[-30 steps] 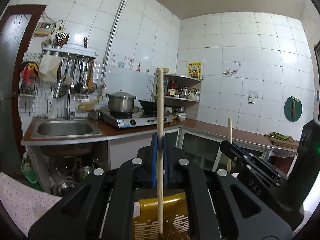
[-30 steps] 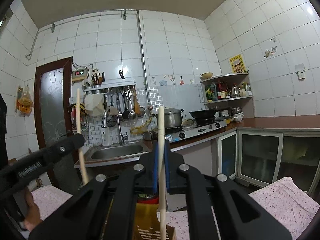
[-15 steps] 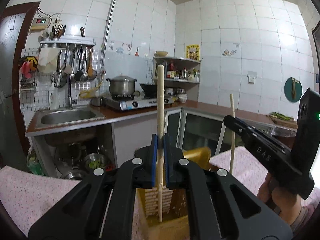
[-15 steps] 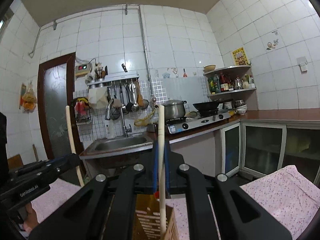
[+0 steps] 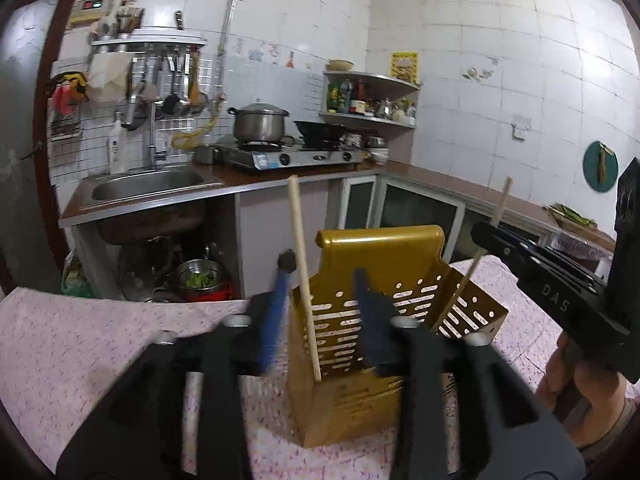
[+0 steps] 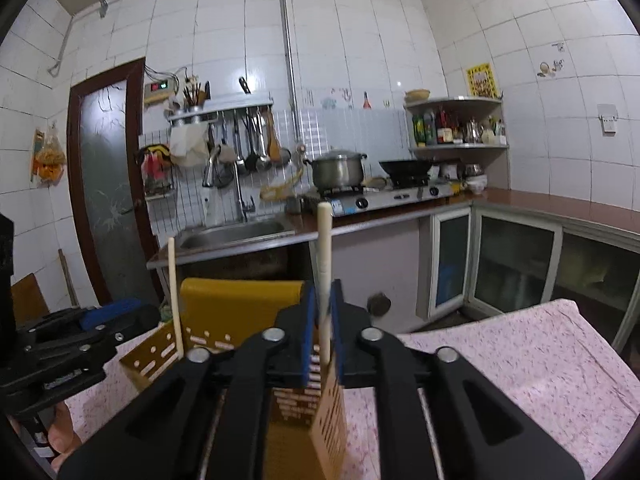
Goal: Organize utensils
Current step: 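Move the left tool back to another chopstick and close on it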
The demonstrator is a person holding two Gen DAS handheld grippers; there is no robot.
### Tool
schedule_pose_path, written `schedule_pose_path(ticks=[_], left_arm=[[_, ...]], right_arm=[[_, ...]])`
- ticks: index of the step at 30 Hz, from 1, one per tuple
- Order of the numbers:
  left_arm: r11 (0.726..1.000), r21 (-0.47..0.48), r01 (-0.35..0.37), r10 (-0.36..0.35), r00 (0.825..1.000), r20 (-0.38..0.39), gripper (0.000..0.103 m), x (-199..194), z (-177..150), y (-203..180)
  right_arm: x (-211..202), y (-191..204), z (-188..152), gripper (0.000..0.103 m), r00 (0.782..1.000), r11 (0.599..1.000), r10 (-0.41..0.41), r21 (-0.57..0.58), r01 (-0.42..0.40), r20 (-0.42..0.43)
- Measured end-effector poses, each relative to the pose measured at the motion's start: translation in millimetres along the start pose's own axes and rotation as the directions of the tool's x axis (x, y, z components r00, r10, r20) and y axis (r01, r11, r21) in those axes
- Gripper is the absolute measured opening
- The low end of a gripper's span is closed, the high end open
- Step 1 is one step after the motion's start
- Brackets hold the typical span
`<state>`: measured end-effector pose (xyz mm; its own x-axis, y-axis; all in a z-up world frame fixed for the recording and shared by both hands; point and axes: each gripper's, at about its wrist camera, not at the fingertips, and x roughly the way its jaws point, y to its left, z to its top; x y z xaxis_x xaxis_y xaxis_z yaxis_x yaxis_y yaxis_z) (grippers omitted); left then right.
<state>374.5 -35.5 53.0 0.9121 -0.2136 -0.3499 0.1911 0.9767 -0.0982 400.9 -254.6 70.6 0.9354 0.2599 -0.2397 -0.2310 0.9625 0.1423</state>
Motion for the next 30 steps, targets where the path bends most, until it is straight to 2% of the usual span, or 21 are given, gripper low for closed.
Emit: schedule_pose_path(ticks=[2,7,9,11,14,20,24,30], left_arm=[[1.000,-0.011,-0.005,0.005,1.000,-0.002,0.056,-11.4,1.0,1.2],[0.999,-0.045,-0.026,0.024,0.999,-0.047,0.079,-45.9,-5.7,8.0],[0.998,-0.049,-0.032,0.029,0.998,-0.053,0.091,-62.7,-14.0,10.4],[0.997,-0.048,-0.052,0.049,0.997,-0.055,0.095,-79.2,-23.7,12.2],[0.996,-0.060,-0.065,0.060,0.995,-0.078,0.098,-100.8,-41.5,15.9],[0.990,-0.107,-0.089,0.070,0.983,-0.171,0.098,-124.3,-72.8,24.8],[0.984,-0.101,-0.146,0.116,0.959,-0.259,0.098,-127.6,-87.1,24.5],[0.988,-0.069,-0.137,0.105,0.930,-0.352,0.098,-130.9,-111.1,12.3]], right_arm=[[-12.8,-1.7,1.3,0.058,1.000,1.000,-0.004,0.012,0.004,-0.007],[-47.8,-9.8,-10.0,0.058,0.997,0.999,-0.035,0.033,0.037,-0.064],[-63.3,-13.5,-18.8,0.058,0.996,0.998,-0.046,0.042,0.050,-0.076],[-82.1,-17.7,-30.1,0.058,0.994,0.996,-0.067,0.052,0.072,-0.091],[-106.5,-23.2,-48.7,0.058,0.989,0.994,-0.070,0.070,0.080,-0.128],[-134.0,-20.1,-76.3,0.058,0.972,0.993,-0.106,0.028,0.114,-0.208],[-142.8,-14.3,-90.3,0.058,0.956,0.994,-0.105,-0.009,0.106,-0.274],[-142.7,-4.6,-116.1,0.058,0.918,0.994,-0.103,-0.076,0.080,-0.383]])
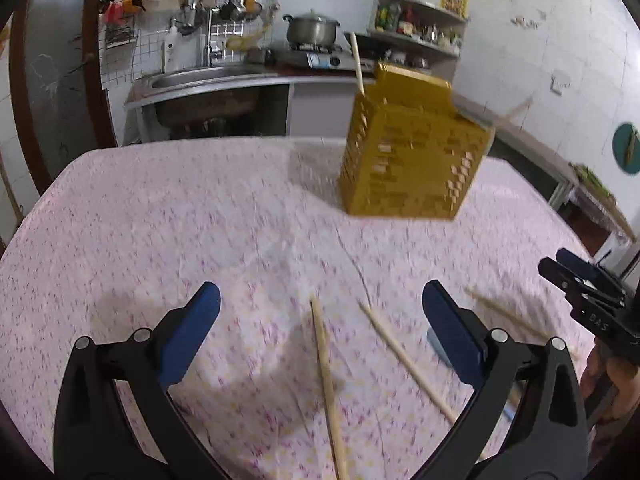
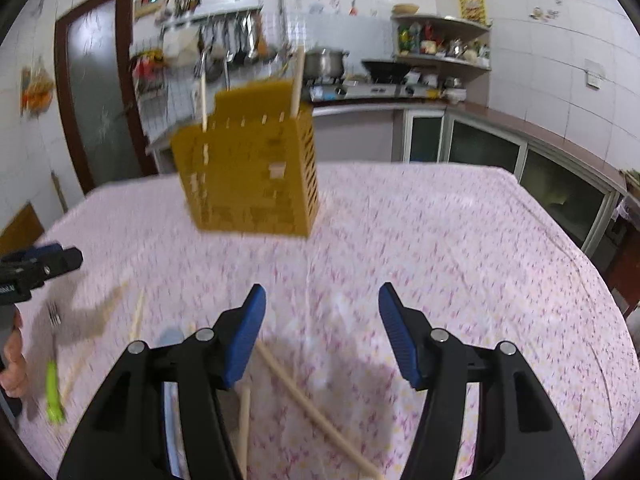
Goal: Organize utensils
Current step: 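Move the left tool back to another chopstick and close on it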
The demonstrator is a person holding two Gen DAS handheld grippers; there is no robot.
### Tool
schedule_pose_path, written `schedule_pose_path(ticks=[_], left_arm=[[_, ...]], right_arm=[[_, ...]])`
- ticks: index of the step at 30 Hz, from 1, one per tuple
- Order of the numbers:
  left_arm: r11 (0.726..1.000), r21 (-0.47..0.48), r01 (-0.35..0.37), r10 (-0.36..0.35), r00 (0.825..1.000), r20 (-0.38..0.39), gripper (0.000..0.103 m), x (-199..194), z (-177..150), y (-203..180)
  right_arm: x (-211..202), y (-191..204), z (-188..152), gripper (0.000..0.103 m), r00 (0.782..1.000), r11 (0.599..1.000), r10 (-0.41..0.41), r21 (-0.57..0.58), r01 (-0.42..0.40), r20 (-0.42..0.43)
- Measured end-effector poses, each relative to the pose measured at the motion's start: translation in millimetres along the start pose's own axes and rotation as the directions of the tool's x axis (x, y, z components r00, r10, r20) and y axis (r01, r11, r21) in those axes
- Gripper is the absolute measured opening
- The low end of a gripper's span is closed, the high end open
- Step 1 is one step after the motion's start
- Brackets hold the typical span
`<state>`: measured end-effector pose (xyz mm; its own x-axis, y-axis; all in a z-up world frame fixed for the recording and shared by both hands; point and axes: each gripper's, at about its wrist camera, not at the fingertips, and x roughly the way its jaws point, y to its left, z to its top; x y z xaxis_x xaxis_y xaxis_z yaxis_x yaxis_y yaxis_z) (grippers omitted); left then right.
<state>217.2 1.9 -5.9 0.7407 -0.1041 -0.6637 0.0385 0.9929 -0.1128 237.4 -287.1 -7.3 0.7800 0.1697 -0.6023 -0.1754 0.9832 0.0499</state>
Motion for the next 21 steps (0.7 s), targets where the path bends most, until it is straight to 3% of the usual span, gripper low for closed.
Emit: schedule_pose_path(ticks=[5,10,14,19,21], left_arm=[[0.999,0.035,-0.003,0.006,0.997,-0.072,0.096,13.5,-17.3,-7.5],[0.999,0.032,0.015,-0.010,0.987,-0.161,0.077,30.0,-23.2,-6.2],[0.999,0.031,0.024,-0.017,0.977,-0.211,0.065,41.4,-29.6,-4.2],[0.999,0.045,0.018,-0.007,0.976,-0.218,0.061,46.5,-31.0,-5.5],[0.999,0.051,0.012,-0.001,0.976,-0.220,0.055,47.2,-31.1,-6.5]], right_arm=[[7.1,8.0,-11.8,0.058,0.998,0.999,-0.004,-0.045,0.001,-0.065],[18.2,11.5,-13.0,0.056,0.992,0.998,0.017,-0.063,-0.025,-0.127],[31.5,18.1,-13.1,0.045,0.982,0.995,0.033,-0.082,-0.049,-0.189],[37.8,25.6,-14.4,0.043,0.975,0.993,0.020,-0.107,-0.045,-0.223],[39.5,26.3,-13.8,0.040,0.973,0.993,0.020,-0.110,-0.046,-0.228]])
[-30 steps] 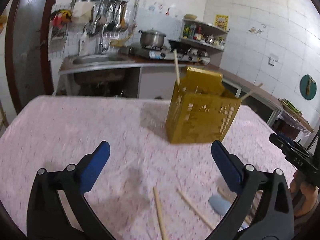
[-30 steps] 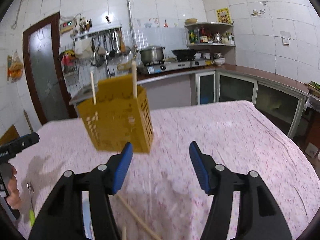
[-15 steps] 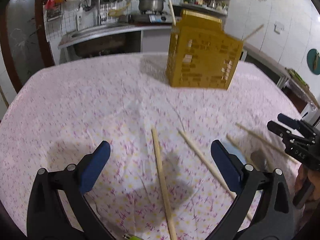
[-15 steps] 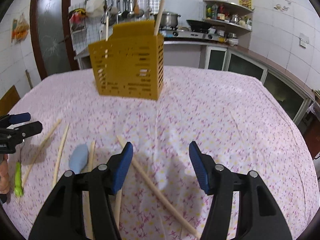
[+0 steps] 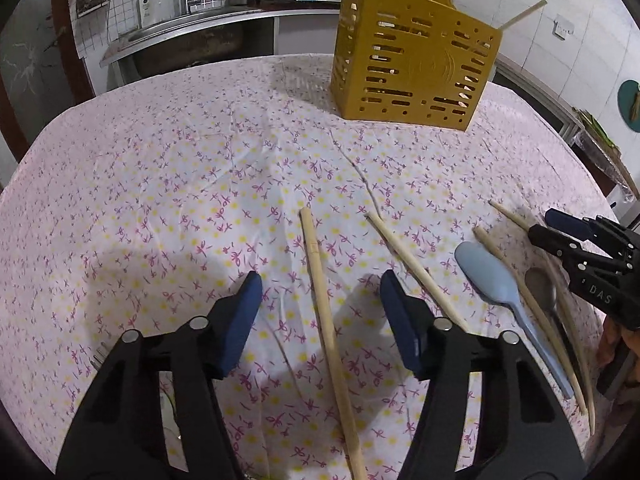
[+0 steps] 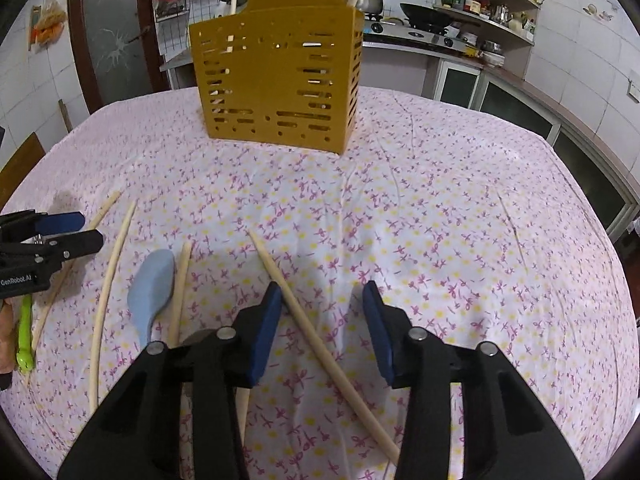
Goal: Organize utensils
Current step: 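Move the left tool back to another chopstick and close on it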
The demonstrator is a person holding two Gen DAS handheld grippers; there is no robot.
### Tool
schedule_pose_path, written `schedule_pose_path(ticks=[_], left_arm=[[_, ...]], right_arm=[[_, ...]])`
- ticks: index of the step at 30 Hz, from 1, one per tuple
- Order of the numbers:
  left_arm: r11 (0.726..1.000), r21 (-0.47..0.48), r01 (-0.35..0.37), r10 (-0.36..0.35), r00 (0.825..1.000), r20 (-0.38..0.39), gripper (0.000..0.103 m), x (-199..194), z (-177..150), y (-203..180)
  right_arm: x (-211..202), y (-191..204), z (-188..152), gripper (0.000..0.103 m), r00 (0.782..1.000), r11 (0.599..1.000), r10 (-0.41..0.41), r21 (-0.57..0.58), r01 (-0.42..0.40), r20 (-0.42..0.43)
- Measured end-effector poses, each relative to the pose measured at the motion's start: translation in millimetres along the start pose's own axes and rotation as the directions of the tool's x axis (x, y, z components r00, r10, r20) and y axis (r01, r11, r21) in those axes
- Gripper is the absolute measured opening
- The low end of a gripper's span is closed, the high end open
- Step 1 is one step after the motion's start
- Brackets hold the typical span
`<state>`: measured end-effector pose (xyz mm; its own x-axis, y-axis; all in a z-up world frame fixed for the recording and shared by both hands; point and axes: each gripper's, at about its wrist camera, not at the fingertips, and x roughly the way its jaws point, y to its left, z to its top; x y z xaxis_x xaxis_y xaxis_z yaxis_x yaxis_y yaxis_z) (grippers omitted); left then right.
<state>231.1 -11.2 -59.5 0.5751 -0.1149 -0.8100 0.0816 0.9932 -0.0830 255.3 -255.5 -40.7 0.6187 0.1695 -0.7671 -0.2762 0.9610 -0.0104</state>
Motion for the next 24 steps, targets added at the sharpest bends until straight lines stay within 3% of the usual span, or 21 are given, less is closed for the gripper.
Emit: schedule_pose_path(ticks=[9,10,12,14,18,24], left_arm=[[1.000,-0.023,0.014,-0.015,1.000,-0.023,0.035,1.8,6.1,9.3],[1.000,-0.021,0.012,-0.013,1.000,-0.023,0.034,2.1,6.7,9.1],[1.000,-0.011,0.008,-0.009,1.000,-0.023,0.034,3.1,7.4,8.0],[1.000,0.001,0.003,-0.003,1.000,-0.018,0.033,6.2,10.1,6.5],[1.000,0.000,-0.001,0.001,1.000,-0.015,0.027,8.9,13.7,5.7],[1.000,-0.011,0.019,-0.019,0.999,-0.027,0.009,10.1,17.4,9.6]], right_arm=[[-2.0,13.9,0.2,0.036,1.000,0.997,0.010,-0.078,-0.011,-0.016],[-1.6,12.5,1.3,0.035,1.000,0.997,0.014,-0.071,-0.015,-0.014],[-0.3,8.9,4.8,0.021,1.000,0.998,0.006,-0.061,-0.007,-0.017],[3.2,5.2,8.7,0.016,1.000,0.999,-0.004,-0.047,0.003,-0.021],[8.5,-1.4,13.9,0.012,1.000,1.000,0.001,-0.012,-0.001,-0.031],[7.2,-5.8,13.4,0.009,1.000,0.999,-0.004,0.045,0.005,-0.028]])
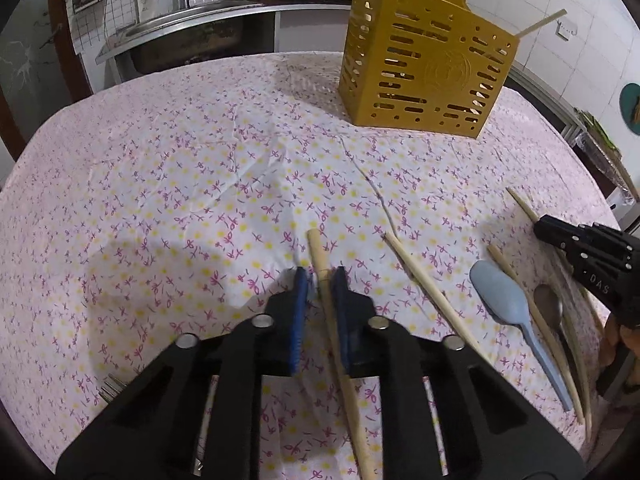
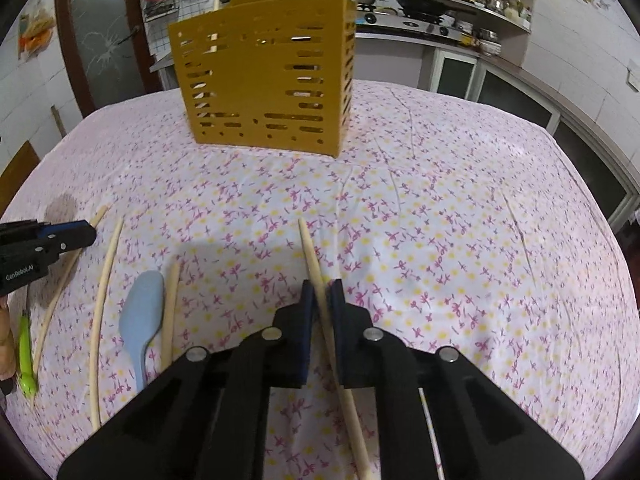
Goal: Organize utensils
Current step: 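Move the left tool back to another chopstick and close on it, then lift the chopstick with the left tool over the yellow holder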
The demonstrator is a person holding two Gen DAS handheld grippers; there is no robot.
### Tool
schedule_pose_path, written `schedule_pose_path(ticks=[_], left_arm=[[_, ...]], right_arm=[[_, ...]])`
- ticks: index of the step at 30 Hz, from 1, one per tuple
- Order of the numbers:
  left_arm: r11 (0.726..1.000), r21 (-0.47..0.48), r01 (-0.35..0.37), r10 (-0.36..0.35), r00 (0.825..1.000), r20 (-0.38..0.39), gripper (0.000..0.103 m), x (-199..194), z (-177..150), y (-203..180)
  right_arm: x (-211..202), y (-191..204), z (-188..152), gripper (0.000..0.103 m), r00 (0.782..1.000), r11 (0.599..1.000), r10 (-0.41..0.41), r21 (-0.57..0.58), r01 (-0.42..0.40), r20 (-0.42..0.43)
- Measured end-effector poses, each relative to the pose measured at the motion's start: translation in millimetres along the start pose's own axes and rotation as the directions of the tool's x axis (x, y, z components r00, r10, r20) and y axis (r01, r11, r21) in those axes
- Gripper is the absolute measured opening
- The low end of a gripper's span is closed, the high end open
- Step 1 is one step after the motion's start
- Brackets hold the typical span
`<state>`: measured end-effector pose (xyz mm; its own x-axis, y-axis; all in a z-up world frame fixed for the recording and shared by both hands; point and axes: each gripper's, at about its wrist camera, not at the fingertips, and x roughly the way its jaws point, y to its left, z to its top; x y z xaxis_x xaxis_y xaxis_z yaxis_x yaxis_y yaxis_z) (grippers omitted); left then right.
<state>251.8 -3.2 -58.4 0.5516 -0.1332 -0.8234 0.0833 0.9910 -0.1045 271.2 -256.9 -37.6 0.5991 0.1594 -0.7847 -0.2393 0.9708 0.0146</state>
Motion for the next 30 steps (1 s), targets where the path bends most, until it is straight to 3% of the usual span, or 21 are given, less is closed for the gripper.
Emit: schedule_pose_path(ticks=[17,22,30], left_arm=[[0.998,0.045,-0.038,0.038,0.999,-0.019,0.007,4.4,2.3,-7.6],[1.000,0.021,-0.009,0.010,1.000,-0.015,0.007,3.8,3.4,-3.3],[0.999,0.014,0.049,-0.049,0.998,0.038,0.006,-8.7,4.5,-3.6]], right_arm=[[3.0,-5.9,0.8,0.008,0.999,1.000,-0.012,0.005,0.013,-0.044],[4.7,-11.1,3.7,0.007,0.999,0.999,0.015,0.038,-0.014,-0.046],[-9.1,-24.2,3.7,0.006,0.998,0.992,0.053,0.112,-0.056,0.034]])
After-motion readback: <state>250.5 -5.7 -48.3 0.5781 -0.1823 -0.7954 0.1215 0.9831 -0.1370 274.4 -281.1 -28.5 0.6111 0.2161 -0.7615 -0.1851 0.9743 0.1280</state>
